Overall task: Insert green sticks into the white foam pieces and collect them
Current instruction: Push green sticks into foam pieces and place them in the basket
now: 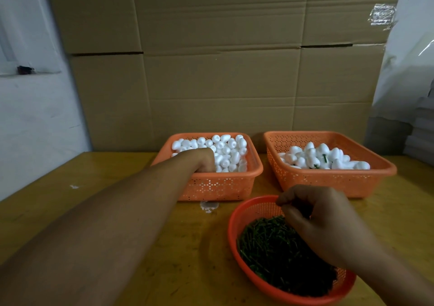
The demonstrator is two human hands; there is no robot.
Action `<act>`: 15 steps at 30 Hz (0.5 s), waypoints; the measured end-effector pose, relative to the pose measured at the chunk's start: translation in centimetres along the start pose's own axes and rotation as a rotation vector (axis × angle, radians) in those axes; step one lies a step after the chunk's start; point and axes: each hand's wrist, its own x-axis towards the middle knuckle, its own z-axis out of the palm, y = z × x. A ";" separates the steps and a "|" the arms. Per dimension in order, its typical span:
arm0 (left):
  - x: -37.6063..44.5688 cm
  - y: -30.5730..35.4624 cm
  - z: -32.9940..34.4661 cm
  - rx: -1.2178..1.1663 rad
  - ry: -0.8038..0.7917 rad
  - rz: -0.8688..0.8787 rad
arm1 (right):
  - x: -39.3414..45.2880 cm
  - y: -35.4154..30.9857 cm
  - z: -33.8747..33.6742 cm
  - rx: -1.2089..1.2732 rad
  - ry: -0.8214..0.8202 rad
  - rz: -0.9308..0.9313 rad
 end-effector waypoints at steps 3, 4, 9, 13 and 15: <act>0.7 -0.3 0.2 0.007 0.006 -0.023 | -0.1 0.0 0.0 -0.026 -0.005 0.002; 0.9 -0.4 0.3 0.010 0.005 -0.027 | -0.1 0.0 -0.1 -0.029 -0.006 0.001; 1.3 -0.5 0.4 0.081 0.039 -0.046 | -0.1 0.0 -0.1 -0.028 -0.017 0.002; 0.7 -0.1 0.0 0.105 0.079 -0.038 | -0.1 0.0 -0.2 -0.040 -0.012 -0.011; 0.1 0.2 -0.5 0.137 0.152 -0.032 | -0.2 0.0 -0.2 -0.041 -0.007 -0.020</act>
